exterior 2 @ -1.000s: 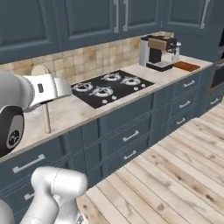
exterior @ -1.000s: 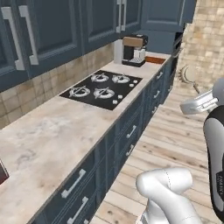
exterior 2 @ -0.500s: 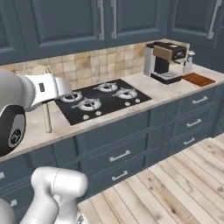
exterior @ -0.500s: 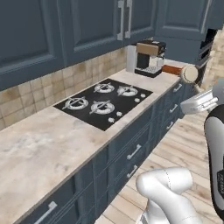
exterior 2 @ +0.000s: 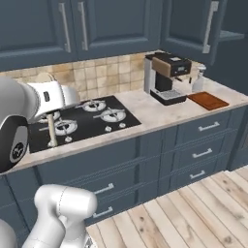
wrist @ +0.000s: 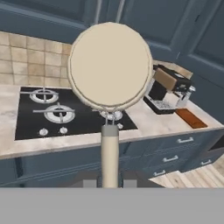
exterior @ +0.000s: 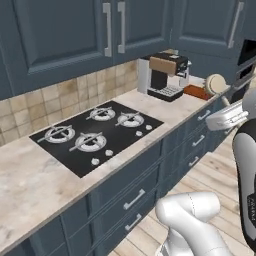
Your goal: Grab the spray bottle from the cabinet, then place it next to the cutting board for sanitizing. Then grab the dish brush from the countertop next to the sink and place it next to the cutting board.
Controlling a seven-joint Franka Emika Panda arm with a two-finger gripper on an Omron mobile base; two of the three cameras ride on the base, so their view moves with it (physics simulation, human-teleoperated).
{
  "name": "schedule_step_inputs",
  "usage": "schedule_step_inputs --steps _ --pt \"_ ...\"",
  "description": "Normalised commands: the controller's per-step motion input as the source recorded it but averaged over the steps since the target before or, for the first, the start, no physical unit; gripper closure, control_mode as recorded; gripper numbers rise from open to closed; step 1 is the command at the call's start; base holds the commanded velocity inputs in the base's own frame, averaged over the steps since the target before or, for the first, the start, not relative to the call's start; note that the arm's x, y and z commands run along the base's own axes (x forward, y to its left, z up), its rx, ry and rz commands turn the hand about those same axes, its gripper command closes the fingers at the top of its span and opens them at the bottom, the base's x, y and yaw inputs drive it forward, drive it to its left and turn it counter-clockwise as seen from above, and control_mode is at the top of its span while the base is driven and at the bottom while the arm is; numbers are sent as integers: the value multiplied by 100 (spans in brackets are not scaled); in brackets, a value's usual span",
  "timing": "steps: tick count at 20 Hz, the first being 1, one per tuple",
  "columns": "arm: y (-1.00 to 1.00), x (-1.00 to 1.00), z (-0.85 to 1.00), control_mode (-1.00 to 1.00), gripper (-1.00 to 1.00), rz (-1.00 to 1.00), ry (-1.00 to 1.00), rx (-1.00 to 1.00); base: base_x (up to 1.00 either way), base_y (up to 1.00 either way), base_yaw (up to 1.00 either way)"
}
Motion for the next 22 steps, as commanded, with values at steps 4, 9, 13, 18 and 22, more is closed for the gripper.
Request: schedule_step_inputs --steps 4,9,13,18,22 --pt "0 0 0 100 100 0 0 0 34 -100 23" --pt "0 0 0 100 100 0 0 0 10 -100 22" --pt "0 0 0 100 100 0 0 0 -28 -100 21" --pt "0 0 0 100 100 0 0 0 -39 -100 25" --pt "0 0 0 100 100 0 0 0 53 -100 29"
